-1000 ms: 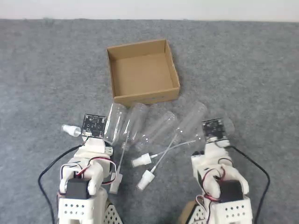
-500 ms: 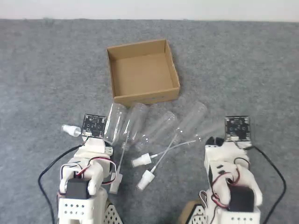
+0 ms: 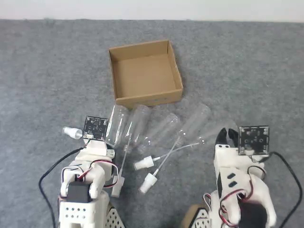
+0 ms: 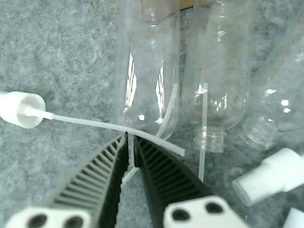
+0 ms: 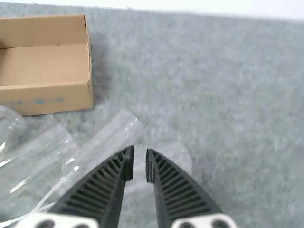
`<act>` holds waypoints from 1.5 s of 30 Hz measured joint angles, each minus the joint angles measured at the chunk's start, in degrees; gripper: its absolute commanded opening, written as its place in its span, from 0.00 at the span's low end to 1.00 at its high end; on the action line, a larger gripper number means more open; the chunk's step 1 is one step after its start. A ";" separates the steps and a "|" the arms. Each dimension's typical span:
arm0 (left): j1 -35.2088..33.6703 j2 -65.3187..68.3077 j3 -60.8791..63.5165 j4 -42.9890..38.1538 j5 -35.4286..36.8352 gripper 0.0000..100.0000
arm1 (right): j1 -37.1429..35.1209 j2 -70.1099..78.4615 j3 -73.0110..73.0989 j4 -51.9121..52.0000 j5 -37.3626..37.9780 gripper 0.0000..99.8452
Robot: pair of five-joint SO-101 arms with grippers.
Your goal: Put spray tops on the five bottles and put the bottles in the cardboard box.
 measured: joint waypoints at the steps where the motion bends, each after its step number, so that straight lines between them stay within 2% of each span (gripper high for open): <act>1: 0.00 0.00 0.00 0.00 0.00 0.02 | 0.09 0.00 -0.62 0.00 1.58 0.01; 5: 0.00 0.00 0.00 0.00 0.00 0.02 | 0.00 0.00 -3.96 0.00 6.24 0.01; 14: 0.00 0.00 0.00 0.00 0.00 0.02 | 0.00 0.70 -12.22 0.00 7.56 0.01; 25: 0.00 0.00 0.00 0.00 0.00 0.02 | 0.00 23.12 -25.67 0.53 7.56 0.01; 30: 0.00 0.00 0.00 0.00 0.00 0.02 | -0.26 33.05 -30.07 4.75 7.74 0.01; 33: 0.00 0.00 0.00 0.00 0.00 0.02 | -2.81 37.80 -33.76 8.62 8.00 0.01; 39: 0.00 0.00 0.00 0.00 0.00 0.02 | -9.14 44.40 -38.59 14.15 16.88 0.01; 41: 0.00 0.00 0.00 0.00 0.00 0.02 | -10.81 45.63 -38.86 15.12 18.46 0.05; 45: 0.00 0.00 0.00 0.00 0.00 0.02 | -12.84 48.26 -38.95 18.11 21.80 0.19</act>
